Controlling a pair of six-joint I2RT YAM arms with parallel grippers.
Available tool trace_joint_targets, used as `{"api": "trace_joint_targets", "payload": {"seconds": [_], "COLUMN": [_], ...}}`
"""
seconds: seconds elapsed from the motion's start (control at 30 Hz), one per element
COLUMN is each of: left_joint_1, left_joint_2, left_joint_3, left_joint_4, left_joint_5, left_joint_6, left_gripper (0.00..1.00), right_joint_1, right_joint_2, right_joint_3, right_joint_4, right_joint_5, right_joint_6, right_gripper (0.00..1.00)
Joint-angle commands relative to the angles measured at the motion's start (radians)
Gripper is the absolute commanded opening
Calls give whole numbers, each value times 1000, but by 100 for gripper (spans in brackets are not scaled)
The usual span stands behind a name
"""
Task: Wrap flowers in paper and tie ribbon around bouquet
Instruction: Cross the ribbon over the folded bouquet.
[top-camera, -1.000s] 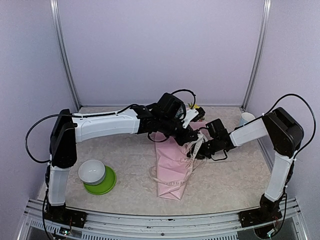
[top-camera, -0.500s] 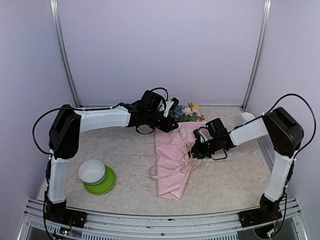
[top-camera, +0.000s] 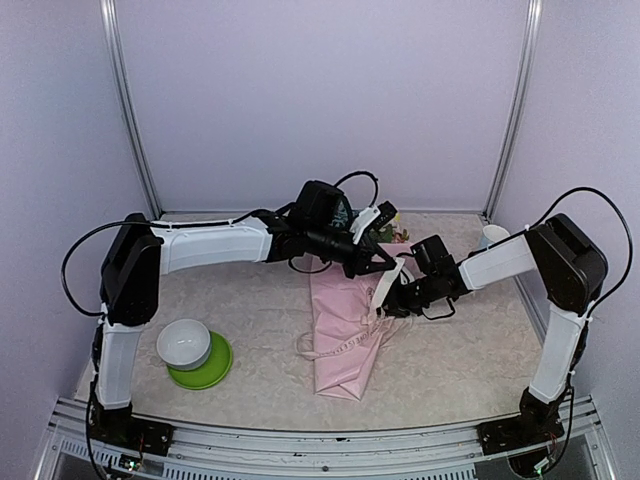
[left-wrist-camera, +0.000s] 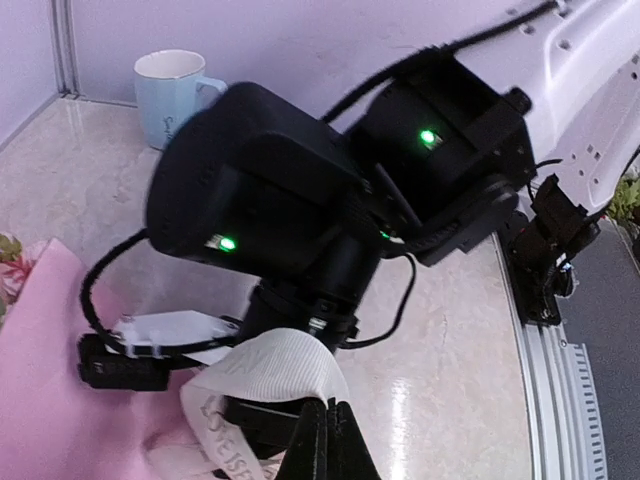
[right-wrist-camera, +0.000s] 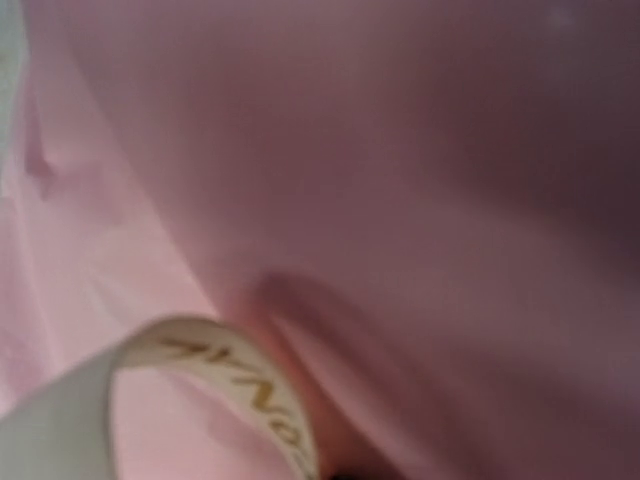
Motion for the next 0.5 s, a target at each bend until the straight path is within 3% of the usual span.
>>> {"api": "trace_joint_targets", "payload": {"seconds": [0.0, 0.17, 0.47], "left_joint_1": [66, 68, 69], "left_joint_2": [109, 257, 376], "left_joint_3": [126, 275, 316], "left_joint_4": [21, -46, -66], "left_joint_5": [-54, -166, -148], "left_joint_6": [-28, 5, -76], "left_gripper": [0, 0, 0], "right_joint_1": [-6, -6, -5], "right_joint_2": [11, 0, -29], "right_joint_3": [13, 4, 14], "right_joint_4": [-13, -6, -26], "right_joint_5": [-11, -7, 10], "right_joint_6": [-11, 7, 13], "right_gripper": [0, 16, 21]}}
